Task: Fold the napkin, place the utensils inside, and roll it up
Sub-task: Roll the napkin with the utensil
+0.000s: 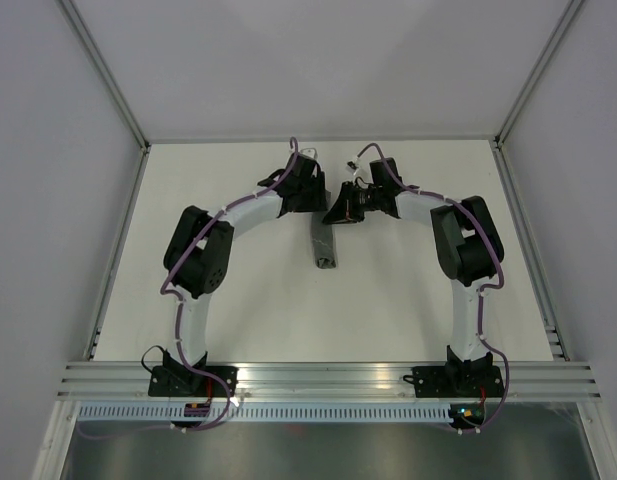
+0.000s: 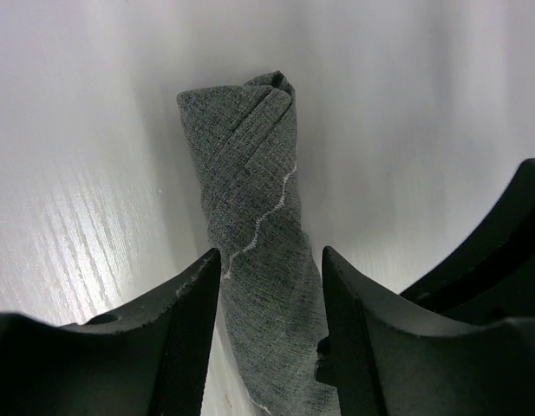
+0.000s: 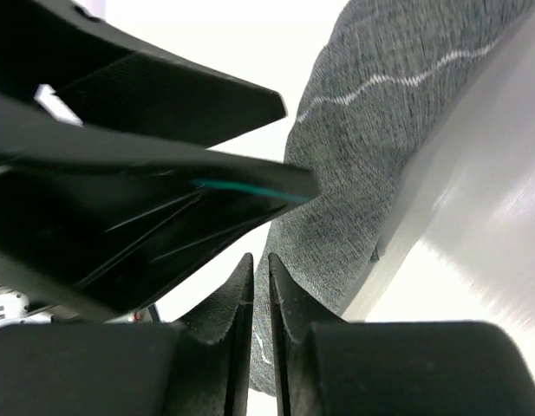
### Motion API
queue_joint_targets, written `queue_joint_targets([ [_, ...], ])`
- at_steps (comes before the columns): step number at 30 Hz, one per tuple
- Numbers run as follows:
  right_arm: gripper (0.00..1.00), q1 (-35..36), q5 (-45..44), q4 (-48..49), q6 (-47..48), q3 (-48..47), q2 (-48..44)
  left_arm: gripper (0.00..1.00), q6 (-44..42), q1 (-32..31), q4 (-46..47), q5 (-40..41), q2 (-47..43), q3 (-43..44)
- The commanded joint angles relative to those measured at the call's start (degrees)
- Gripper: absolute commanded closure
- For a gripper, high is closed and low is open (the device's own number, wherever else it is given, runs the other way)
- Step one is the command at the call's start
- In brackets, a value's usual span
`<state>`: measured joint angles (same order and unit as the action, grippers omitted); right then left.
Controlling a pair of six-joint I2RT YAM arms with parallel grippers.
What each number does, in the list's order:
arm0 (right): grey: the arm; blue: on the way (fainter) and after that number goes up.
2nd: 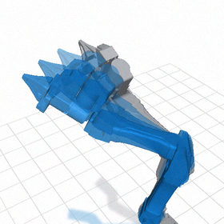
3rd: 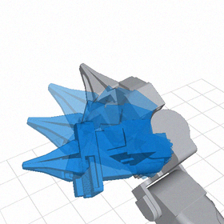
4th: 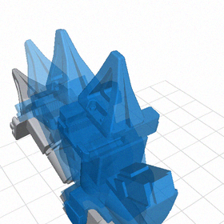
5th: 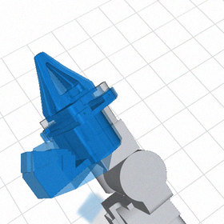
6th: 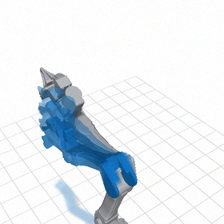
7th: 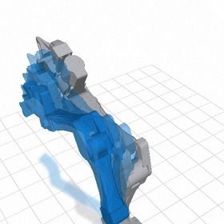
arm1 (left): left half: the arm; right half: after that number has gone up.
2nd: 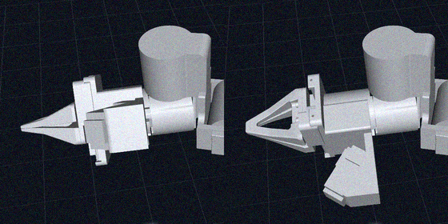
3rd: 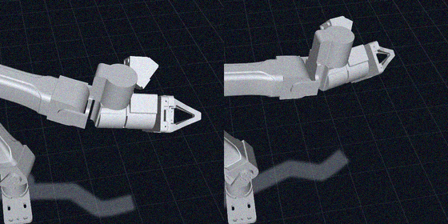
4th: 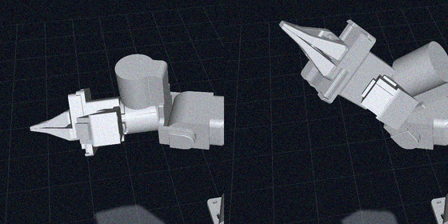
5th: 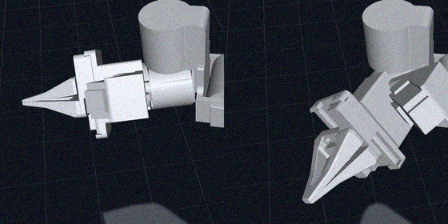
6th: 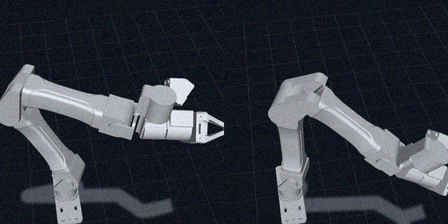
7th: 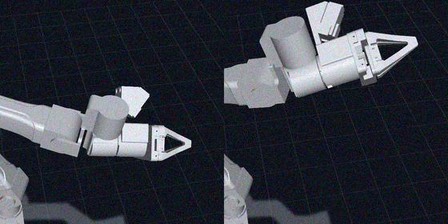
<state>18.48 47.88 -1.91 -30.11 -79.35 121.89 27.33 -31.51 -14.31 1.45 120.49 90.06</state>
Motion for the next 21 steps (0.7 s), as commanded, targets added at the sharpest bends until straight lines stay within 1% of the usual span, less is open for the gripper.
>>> queue_joint_targets([
  [1, 0.83, -0.2, -0.7, -1.7, 1.1, -3.1, -3.2, 0.43, -1.4, 0.5, 2.4, 1.7, -7.2, 2.0],
  [2, 0.82, -0.3, -0.8, -1.9, 1.1, -3.4, -3.8, 0.41, -1.6, 1.0, 2.4, 2.3, -8.0, 1.9],
  [6, 0.77, -1.0, -1.6, -3.8, 2.7, -6.3, -5.5, 0.39, -2.3, 2.6, 1.7, 3.5, -13.2, 0.2],
  [7, 0.76, -1.3, -2.2, -4.6, 3.5, -6.9, -6.6, 0.39, -2.7, 2.9, 1.2, 3.7, -15.8, -0.4],
  [9, 0.7, -2.7, -3.8, -5.9, 5.9, -7.7, -8.1, 0.38, -3.2, 3.6, 0.8, 4.3, -18.3, -2.4],
  [11, 0.64, -4.8, -5.2, -8.8, 8.1, -8.3, -10.6, 0.38, -3.9, 3.9, 0.2, 4.8, -22.9, -4.3],
  [13, 0.59, -6.7, -7.4, -11.1, 12.5, -9.2, -13.4, 0.37, -4.5, 3.9, 0.1, 5.5, -26.8, -7.9],
  [14, 0.53, -8.9, -8.0, -12.7, 14.0, -9.3, -14.6, 0.36, -4.7, 3.9, 0.1, 6.0, -30.9, -9.0],
  [15, 0.49, -10.1, -8.5, -13.0, 14.9, -8.7, -15.8, 0.34, -5.3, 4.0, 0.2, 6.2, -32.8, -11.6],
  [16, 0.45, -11.5, -9.5, -13.3, 17.0, -8.2, -18.3, 0.31, -5.9, 4.0, 0.1, 6.5, -34.9, -13.0],
  [17, 0.4, -14.4, -10.2, -14.4, 18.3, -7.9, -19.4, 0.28, -6.1, 4.3, -0.2, 6.8, -39.2, -14.2],
  [18, 0.38, -15.7, -11.0, -15.4, 19.6, -7.7, -20.6, 0.27, -6.2, 4.3, -0.3, 6.7, -41.3, -16.9],
  [19, 0.34, -17.0, -13.0, -16.4, 23.0, -7.7, -22.8, 0.26, -6.7, 4.4, -0.4, 6.6, -43.6, -18.3],
  [21, 0.3, -20.4, -14.7, -18.4, 25.3, -6.9, -25.2, 0.23, -7.0, 4.6, -1.4, 5.9, -49.1, -21.7],
])
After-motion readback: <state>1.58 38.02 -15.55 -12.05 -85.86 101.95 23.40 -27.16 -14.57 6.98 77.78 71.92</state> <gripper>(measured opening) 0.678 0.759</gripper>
